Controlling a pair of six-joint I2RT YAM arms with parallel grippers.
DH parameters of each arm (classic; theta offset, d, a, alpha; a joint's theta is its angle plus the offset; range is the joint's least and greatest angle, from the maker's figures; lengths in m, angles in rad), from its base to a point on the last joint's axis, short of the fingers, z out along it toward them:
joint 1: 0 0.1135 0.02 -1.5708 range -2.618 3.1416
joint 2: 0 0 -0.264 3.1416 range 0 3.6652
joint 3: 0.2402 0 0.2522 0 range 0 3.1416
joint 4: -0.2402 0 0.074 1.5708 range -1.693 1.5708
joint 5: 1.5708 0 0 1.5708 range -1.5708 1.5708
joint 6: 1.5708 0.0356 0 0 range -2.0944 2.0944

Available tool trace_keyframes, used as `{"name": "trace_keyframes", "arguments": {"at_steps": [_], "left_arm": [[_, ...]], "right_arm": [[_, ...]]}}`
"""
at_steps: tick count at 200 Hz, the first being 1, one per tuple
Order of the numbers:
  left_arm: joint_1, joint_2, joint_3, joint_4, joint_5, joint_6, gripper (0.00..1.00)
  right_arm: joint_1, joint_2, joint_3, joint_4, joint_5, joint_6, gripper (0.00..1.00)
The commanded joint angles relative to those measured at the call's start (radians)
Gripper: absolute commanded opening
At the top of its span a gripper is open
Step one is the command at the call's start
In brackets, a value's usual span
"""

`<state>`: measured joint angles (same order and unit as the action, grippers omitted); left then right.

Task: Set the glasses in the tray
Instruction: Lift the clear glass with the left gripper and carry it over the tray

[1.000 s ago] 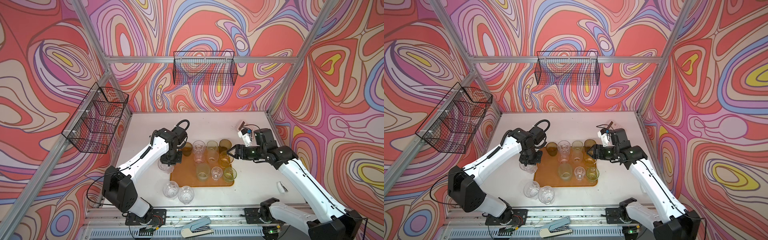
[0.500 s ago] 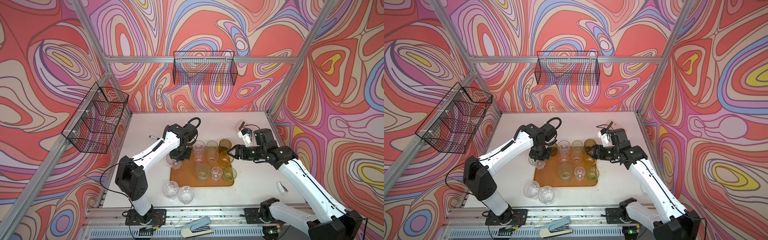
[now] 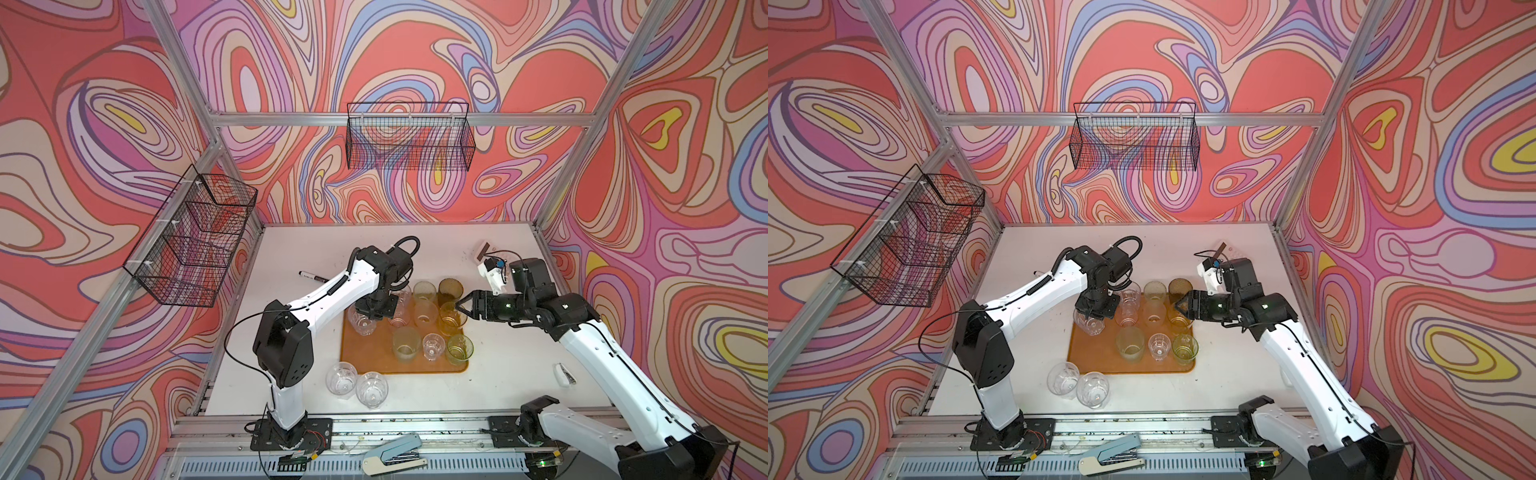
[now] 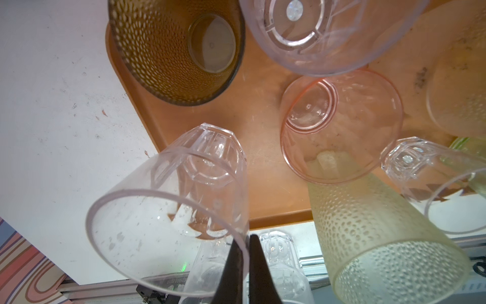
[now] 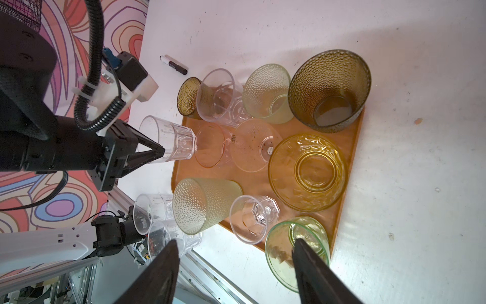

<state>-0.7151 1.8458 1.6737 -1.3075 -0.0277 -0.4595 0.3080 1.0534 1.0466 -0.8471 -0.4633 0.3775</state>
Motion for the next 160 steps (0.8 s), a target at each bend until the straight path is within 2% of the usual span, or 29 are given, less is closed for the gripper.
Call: {"name": "trace_keyframes", "arguments": {"at_steps": [1, 160], "left_arm": [[-0.009, 0.030, 0.039, -0.041, -0.019, 0.016, 0.00], [-0.034, 0.147, 0.084, 0.005, 0.007, 0.038, 0.01]], "right_arm": [[-0.002, -0.018, -0.002, -0.021, 0.014, -0.017, 0.71], [-0.002, -0.025, -0.007, -0.034, 0.022, -0.026, 0.71]]}}
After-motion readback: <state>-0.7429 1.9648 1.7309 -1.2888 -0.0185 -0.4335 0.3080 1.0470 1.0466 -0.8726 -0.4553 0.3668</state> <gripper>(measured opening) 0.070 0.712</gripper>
